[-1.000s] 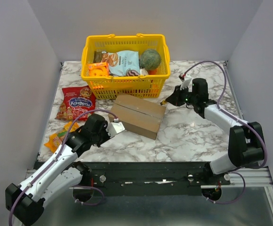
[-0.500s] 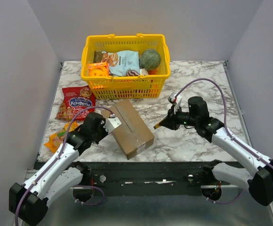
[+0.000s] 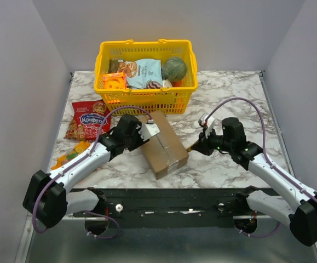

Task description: Unpack the express box

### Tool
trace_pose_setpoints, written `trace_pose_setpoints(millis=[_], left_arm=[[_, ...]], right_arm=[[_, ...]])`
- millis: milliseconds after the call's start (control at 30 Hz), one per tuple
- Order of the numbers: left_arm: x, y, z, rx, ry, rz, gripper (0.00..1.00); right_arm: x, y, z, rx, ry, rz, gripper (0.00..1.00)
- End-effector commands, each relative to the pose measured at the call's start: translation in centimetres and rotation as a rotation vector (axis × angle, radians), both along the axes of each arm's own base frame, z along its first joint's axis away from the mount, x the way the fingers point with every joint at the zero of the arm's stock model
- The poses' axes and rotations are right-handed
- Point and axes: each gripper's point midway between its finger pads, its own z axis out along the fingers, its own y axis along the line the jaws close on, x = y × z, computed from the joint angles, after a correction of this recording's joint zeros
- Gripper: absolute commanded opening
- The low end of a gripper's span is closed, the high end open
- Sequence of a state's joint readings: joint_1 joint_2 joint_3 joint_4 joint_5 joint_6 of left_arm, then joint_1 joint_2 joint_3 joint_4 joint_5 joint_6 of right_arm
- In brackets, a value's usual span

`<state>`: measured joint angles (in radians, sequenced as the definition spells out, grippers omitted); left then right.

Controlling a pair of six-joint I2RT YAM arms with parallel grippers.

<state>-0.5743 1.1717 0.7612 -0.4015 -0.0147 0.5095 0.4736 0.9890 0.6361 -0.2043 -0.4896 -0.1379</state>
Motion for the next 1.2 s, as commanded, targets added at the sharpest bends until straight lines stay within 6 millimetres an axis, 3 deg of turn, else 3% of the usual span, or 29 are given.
trace_pose_setpoints(millis=[0,33,100,133,167,233,267,367,500,533,600,633,700,733,800,833,867,933,1033,1167], left_arm=[[-0.3,-8.2,3.0,-0.052,-0.114,-0.341,0.53],[-0.6,-9.2,2.6,-0.043,-0.116,-0.382,0.53],[-0.9,-12.0,3.2,-0.076,-0.156,-0.455,0.55],[-1.0,-13.0,2.4,-0.075,-0.135,-0.468,0.55],[-0.7,-14.5,3.4,-0.098,-0.151,-0.479,0.55],[-0.2,-16.1,2.7,-0.099,-0.115,-0.461,0.55],[0.2,-17.3,4.3,-0.136,-0.118,-0.448,0.56],[0.2,-18.0,5.1,-0.157,-0.092,-0.422,0.57],[0.4,-15.4,6.4,-0.146,-0.094,-0.321,0.59],[0.6,-14.3,7.7,-0.161,-0.119,-0.285,0.59],[-0.1,-12.8,8.4,-0.167,-0.115,-0.247,0.62],[-0.2,-11.6,10.0,-0.185,-0.157,-0.214,0.63],[-1.4,-10.2,10.1,-0.179,-0.143,-0.201,0.64],[-2.2,-9.6,10.8,-0.193,-0.151,-0.214,0.64],[-4.1,-8.8,9.8,-0.176,-0.097,-0.273,0.64],[-4.7,-8.4,10.3,-0.172,-0.117,-0.305,0.64],[-5.5,-8.0,9.2,-0.157,-0.100,-0.334,0.64],[-6.7,-7.8,9.2,-0.168,-0.109,-0.397,0.64],[-7.3,-7.6,8.4,-0.157,-0.112,-0.439,0.64],[-7.3,-8.0,8.6,-0.174,-0.105,-0.442,0.64]], right_arm=[[-2.6,1.0,0.4,0.015,-0.023,0.197,0.00],[-4.4,1.2,0.3,0.016,-0.002,0.285,0.00],[-5.8,1.4,1.2,0.033,0.000,0.358,0.01],[-7.2,1.3,1.4,0.040,0.013,0.407,0.00],[-7.9,1.6,1.9,0.044,0.006,0.443,0.01],[-9.0,1.4,2.3,0.036,-0.009,0.484,0.01],[-9.4,1.5,2.3,0.032,-0.019,0.503,0.00],[-9.9,2.1,2.1,0.037,-0.033,0.551,0.01],[-8.0,4.2,2.3,0.109,-0.041,0.505,0.00],[-6.9,4.7,3.4,0.128,-0.067,0.469,0.01],[-6.4,4.8,4.7,0.129,-0.087,0.456,0.00],[-6.3,4.5,5.5,0.108,-0.092,0.448,0.00],[-6.2,3.7,6.4,0.085,-0.093,0.419,0.00],[-6.5,2.9,6.5,0.069,-0.065,0.396,0.00],[-5.4,1.5,8.2,0.088,-0.058,0.318,0.00],[-5.1,0.9,9.0,0.113,-0.025,0.269,0.00],[-3.2,-0.7,9.6,0.120,-0.028,0.166,0.00],[-0.2,-2.9,11.2,0.116,-0.068,0.004,0.00],[5.9,-8.5,11.7,0.041,-0.164,-0.313,0.00],[11.0,-16.3,9.7,-0.071,-0.206,-0.660,0.00]])
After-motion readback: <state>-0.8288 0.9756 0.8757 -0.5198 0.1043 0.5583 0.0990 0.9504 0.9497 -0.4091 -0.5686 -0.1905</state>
